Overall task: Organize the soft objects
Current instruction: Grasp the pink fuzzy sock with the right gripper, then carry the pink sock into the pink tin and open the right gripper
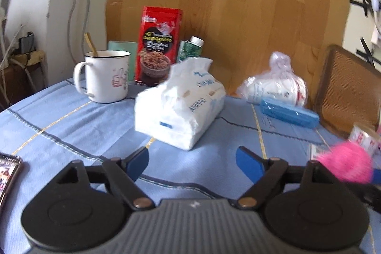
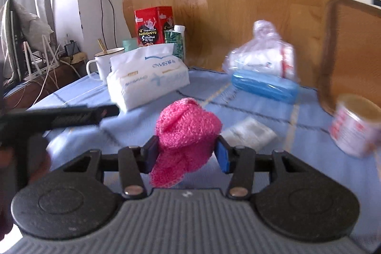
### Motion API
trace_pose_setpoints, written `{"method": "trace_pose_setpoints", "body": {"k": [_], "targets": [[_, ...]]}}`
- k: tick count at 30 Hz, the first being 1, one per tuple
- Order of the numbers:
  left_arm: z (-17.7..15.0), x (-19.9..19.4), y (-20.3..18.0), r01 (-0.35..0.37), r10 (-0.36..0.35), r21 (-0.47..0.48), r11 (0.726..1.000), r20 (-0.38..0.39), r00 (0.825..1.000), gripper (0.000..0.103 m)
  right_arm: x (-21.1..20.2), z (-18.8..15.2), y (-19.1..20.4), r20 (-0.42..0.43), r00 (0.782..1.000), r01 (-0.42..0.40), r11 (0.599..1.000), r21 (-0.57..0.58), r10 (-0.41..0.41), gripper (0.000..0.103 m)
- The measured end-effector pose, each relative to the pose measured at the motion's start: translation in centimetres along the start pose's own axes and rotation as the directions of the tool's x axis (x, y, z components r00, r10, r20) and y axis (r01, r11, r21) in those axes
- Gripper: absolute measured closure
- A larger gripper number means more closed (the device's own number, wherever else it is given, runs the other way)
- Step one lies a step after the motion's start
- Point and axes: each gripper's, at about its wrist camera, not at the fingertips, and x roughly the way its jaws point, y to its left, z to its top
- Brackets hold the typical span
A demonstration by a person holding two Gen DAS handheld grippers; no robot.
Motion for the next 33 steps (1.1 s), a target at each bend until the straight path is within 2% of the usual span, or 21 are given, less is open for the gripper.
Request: {"method": "trace_pose_setpoints", "body": {"k": [2,4,5,6,8,9,13,14,15,17,18,19,21,22,24,26,29,31,33], "targets": [[0.0,0.1,-0.5,0.015,-0.014,0.029,0.999,-0.020,1.000,0.017,-2.0,-1.4,-0.4,0.005,1.000,0.023,1.000,0.012,-0.023,0.049],[0.0,-0.3,-1.2,0.062,-0.060,0.053,0.997,-0.048,0.997,0.017,-2.9,-2.5,-0.7,0.002,0.997,0.072,0.997,0.012,-0.072,0.049],[0.0,-0.6,-1.5,0.099,-0.096,0.045,0.994,-0.065,0.993,0.017,-3.1,-3.1,-0.9,-0.006,0.995,0.096,0.995,0.010,-0.096,0.049],[-0.1,-1.0,-1.9,0.169,-0.167,0.014,0.986,-0.091,0.982,0.017,-3.1,-3.4,-1.0,-0.013,0.993,0.115,0.993,0.012,-0.115,0.049],[-0.5,-1.7,-3.2,0.291,-0.291,-0.017,0.957,-0.128,0.948,0.017,-3.5,-4.2,-1.4,-0.013,0.991,0.130,0.991,0.027,-0.130,0.045],[-0.7,-2.2,-4.4,0.352,-0.349,-0.006,0.936,-0.149,0.925,0.017,-3.6,-4.4,-1.5,-0.012,0.990,0.137,0.990,0.032,-0.137,0.043],[-1.1,-3.6,-8.2,0.502,-0.483,0.047,0.864,-0.208,0.851,0.024,-3.7,-4.7,-1.7,-0.007,0.991,0.133,0.990,0.039,-0.133,0.033],[-1.3,-3.8,-9.1,0.518,-0.495,0.061,0.853,-0.218,0.841,0.024,-3.6,-4.7,-1.7,-0.004,0.992,0.127,0.991,0.036,-0.127,0.033],[-1.4,-3.8,-9.8,0.520,-0.492,0.077,0.851,-0.229,0.840,0.025,-3.5,-4.7,-1.8,-0.005,0.992,0.123,0.992,0.034,-0.123,0.033],[-1.6,-3.1,-11.0,0.501,-0.464,0.098,0.860,-0.259,0.847,0.034,-3.5,-4.8,-1.8,-0.019,0.993,0.115,0.993,0.029,-0.115,0.034],[-1.9,-2.5,-11.5,0.500,-0.459,0.085,0.862,-0.289,0.840,0.043,-3.5,-4.9,-1.7,-0.031,0.994,0.106,0.994,0.024,-0.105,0.045],[-2.0,-2.0,-11.7,0.518,-0.478,0.052,0.854,-0.314,0.820,0.048,-3.5,-5.0,-1.5,-0.034,0.994,0.102,0.995,0.012,-0.102,0.053],[-1.7,-1.9,-12.0,0.563,-0.532,-0.004,0.827,-0.333,0.779,0.059,-3.8,-5.1,-1.4,-0.018,0.992,0.125,0.992,0.010,-0.125,0.056],[-1.5,-2.2,-12.6,0.580,-0.547,0.001,0.814,-0.331,0.769,0.061,-4.1,-5.2,-1.6,-0.002,0.991,0.131,0.991,0.025,-0.131,0.056],[-1.2,-3.1,-14.2,0.602,-0.558,0.052,0.797,-0.317,0.766,0.061,-5.1,-5.3,-2.3,0.046,0.989,0.138,0.988,0.071,-0.142,0.057],[-0.7,-3.8,-16.4,0.626,-0.574,0.107,0.772,-0.306,0.760,0.061,-6.5,-5.4,-2.8,0.108,0.975,0.188,0.979,0.076,-0.196,0.057],[0.4,-4.2,-20.2,0.676,-0.615,0.154,0.721,-0.308,0.726,0.061,-8.7,-5.4,-4.2,0.187,0.942,0.262,0.959,0.110,-0.279,0.057],[0.9,-4.4,-23.2,0.707,-0.639,0.187,0.682,-0.319,0.700,0.061,-10.3,-5.3,-5.8,0.226,0.915,0.306,0.939,0.156,-0.335,0.056],[1.0,-4.5,-26.3,0.728,-0.653,0.230,0.646,-0.327,0.683,0.061,-11.9,-5.3,-7.5,0.253,0.882,0.356,0.914,0.196,-0.397,0.056]]}}
